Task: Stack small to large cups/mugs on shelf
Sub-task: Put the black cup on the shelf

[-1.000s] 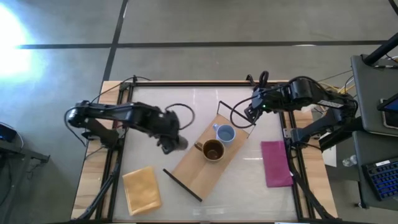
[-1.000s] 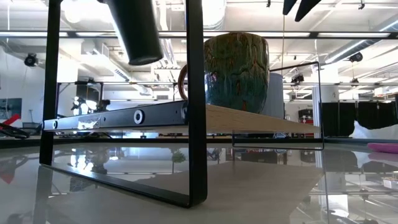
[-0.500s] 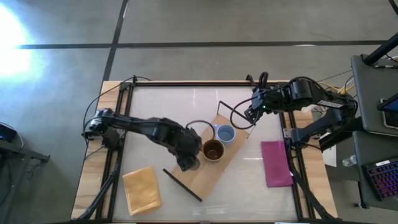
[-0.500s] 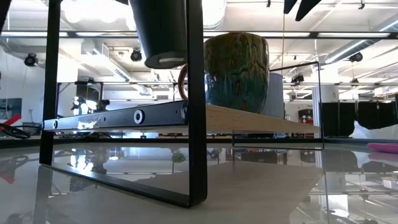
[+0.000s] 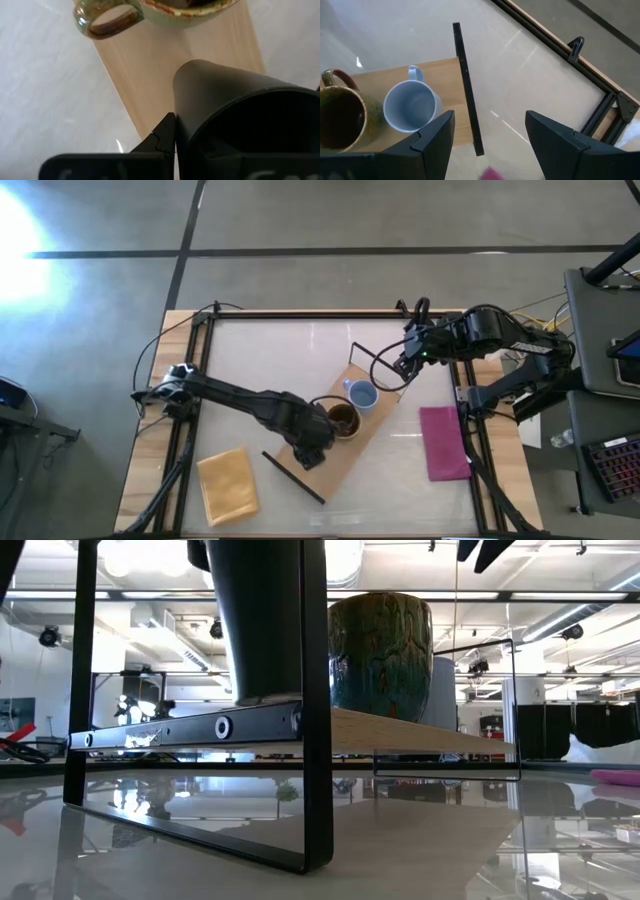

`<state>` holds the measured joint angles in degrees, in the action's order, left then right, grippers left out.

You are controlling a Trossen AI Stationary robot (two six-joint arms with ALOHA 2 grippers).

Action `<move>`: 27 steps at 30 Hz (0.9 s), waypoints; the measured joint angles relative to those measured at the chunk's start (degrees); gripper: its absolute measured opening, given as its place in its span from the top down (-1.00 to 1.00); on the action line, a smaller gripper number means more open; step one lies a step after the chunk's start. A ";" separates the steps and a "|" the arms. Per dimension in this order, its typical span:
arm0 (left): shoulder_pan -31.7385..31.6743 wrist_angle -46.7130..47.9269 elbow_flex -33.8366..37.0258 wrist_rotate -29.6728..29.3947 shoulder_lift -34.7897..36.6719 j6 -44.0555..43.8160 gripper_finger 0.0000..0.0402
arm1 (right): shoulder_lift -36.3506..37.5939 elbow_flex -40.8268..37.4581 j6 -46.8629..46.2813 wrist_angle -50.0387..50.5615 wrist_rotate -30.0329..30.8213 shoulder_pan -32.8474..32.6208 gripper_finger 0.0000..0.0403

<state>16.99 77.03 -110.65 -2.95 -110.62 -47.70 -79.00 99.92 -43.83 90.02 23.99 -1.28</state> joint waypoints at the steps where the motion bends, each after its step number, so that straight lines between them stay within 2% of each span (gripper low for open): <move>1: 0.00 -0.01 0.18 0.09 -0.19 -0.04 1.00 | 0.00 -0.02 0.30 0.00 0.00 0.00 -0.18; 17: 0.06 -0.28 0.96 2.90 -0.52 -3.34 1.00 | 0.59 -5.04 0.57 0.02 -1.00 0.02 -0.18; 27: 0.09 -4.22 1.57 3.03 -0.80 -4.49 1.00 | 0.61 -5.51 0.55 0.00 -1.99 0.00 -0.18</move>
<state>17.08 72.82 -109.08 0.08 -111.42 -52.18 -78.39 94.41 -43.29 90.02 22.00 -1.28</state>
